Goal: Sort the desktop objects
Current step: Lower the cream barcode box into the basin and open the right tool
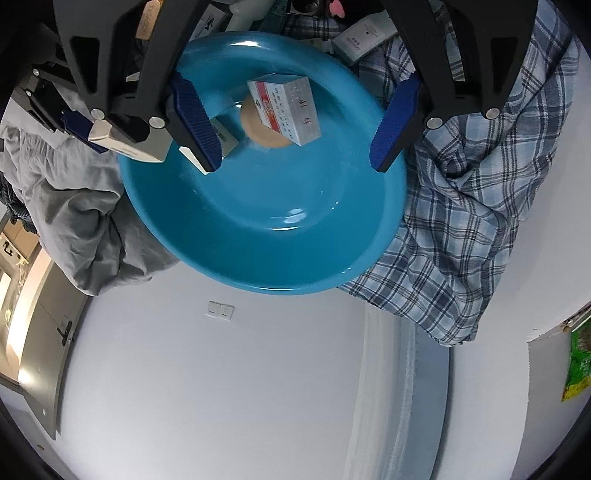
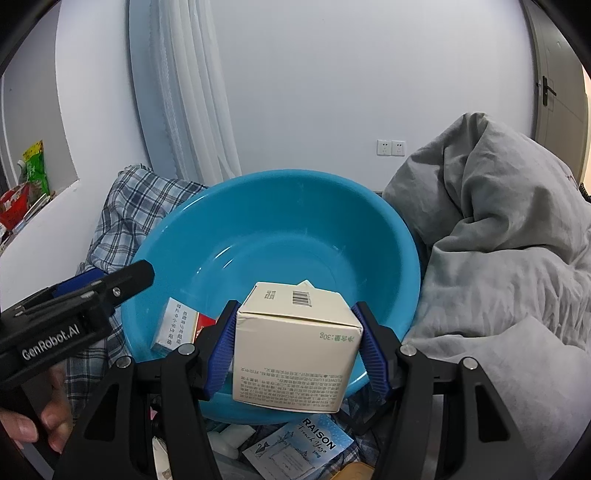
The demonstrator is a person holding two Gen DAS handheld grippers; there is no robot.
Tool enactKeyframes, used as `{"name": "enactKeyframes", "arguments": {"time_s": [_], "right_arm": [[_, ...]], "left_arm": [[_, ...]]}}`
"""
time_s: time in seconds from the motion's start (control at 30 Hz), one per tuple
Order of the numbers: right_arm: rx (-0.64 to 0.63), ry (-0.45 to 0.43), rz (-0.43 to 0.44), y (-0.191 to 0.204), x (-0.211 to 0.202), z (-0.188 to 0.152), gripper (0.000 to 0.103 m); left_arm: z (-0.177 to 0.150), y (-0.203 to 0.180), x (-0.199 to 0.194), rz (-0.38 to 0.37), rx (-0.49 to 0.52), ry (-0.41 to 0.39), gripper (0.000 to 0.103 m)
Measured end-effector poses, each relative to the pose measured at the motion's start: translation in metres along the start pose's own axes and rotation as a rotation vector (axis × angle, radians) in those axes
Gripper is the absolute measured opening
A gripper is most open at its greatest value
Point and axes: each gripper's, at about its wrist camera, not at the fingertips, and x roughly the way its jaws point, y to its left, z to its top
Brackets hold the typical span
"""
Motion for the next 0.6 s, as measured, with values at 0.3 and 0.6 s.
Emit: {"name": "enactKeyframes", "arguments": {"time_s": [0.3, 0.6], "right_arm": [[-0.011, 0.012, 0.002, 0.0052, 0.0027, -0.0020, 0.059], [-0.004, 0.007, 0.001, 0.0042, 0.0034, -0.0022, 0.060]], "left_arm": [[0.0009, 0.0012, -0.0005, 0.002, -0.002, 0.002, 0.084], [0.0003, -0.0025, -0.0002, 0.016, 0.016, 0.007, 0.084]]}}
